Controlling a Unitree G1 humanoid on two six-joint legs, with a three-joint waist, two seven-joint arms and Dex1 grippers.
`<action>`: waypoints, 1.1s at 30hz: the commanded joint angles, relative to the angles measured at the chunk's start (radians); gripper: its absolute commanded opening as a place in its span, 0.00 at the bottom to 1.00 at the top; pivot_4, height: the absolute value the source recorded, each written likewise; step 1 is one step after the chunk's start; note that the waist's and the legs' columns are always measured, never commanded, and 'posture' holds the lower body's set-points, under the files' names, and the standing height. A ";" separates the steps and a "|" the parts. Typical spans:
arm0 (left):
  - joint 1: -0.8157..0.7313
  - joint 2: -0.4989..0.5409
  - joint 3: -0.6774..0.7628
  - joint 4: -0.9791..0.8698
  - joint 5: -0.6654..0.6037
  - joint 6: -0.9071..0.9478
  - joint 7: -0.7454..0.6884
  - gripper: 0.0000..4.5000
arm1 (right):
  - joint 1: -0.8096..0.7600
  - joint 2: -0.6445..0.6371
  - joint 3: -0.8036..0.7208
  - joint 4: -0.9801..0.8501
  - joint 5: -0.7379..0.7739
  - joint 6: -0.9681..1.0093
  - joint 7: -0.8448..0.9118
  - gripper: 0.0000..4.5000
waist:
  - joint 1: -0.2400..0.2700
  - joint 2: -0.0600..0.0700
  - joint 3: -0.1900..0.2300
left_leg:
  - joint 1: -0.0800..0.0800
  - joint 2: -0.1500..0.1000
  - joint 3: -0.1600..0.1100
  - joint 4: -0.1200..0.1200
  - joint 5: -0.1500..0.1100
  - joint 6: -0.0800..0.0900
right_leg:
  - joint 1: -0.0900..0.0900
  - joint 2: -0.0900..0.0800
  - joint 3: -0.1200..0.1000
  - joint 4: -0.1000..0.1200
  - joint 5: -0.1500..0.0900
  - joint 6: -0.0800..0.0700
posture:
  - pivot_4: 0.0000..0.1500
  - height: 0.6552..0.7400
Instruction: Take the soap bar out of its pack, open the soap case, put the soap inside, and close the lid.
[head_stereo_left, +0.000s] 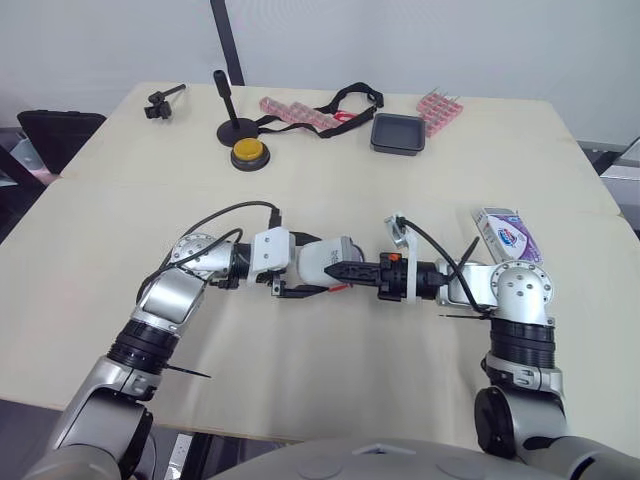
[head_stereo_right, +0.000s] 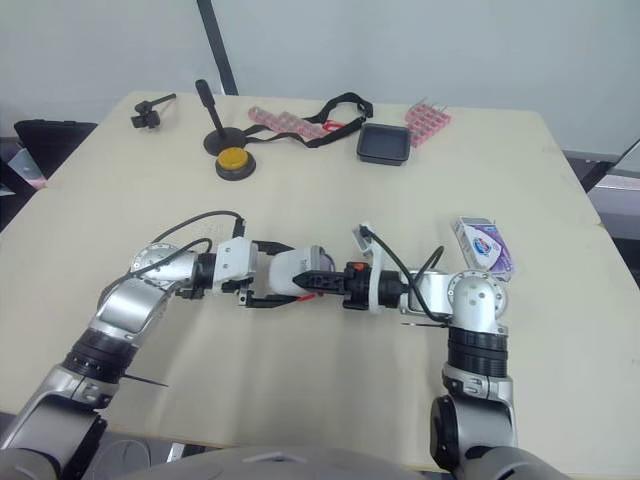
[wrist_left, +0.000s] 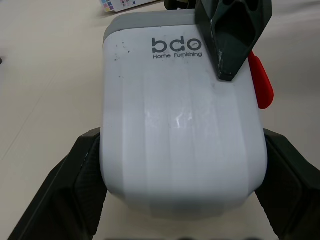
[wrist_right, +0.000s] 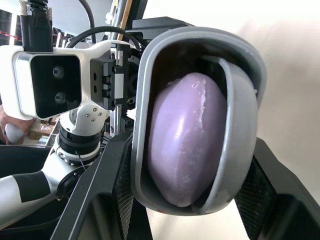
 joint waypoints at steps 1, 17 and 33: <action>0.002 0.015 -0.018 -0.041 -0.038 0.023 -0.054 1.00 | -0.024 0.007 -0.008 -0.038 0.033 -0.004 0.007 0.48 | 0.000 0.000 0.000 | 0.000 0.000 0.000 0.000 0.000 0.000 | 0.000 0.000 0.000 0.000 0.000 0.000 | 1.00 0.99; -0.004 0.108 0.043 0.092 0.052 -0.107 0.003 1.00 | -0.052 -0.141 0.003 -0.102 0.006 -0.073 0.042 0.48 | 0.003 0.000 0.000 | 0.000 0.000 0.000 -0.001 0.000 0.000 | 0.000 0.000 0.000 -0.001 0.000 0.000 | 1.00 0.99; -0.071 0.002 0.095 -0.103 -0.251 0.293 0.029 1.00 | -0.450 -0.935 0.846 -0.546 -0.519 -0.464 0.597 0.48 | 0.005 0.003 0.003 | -0.001 0.000 0.000 -0.005 0.001 -0.002 | 0.003 0.003 0.002 -0.001 0.000 0.000 | 1.00 0.99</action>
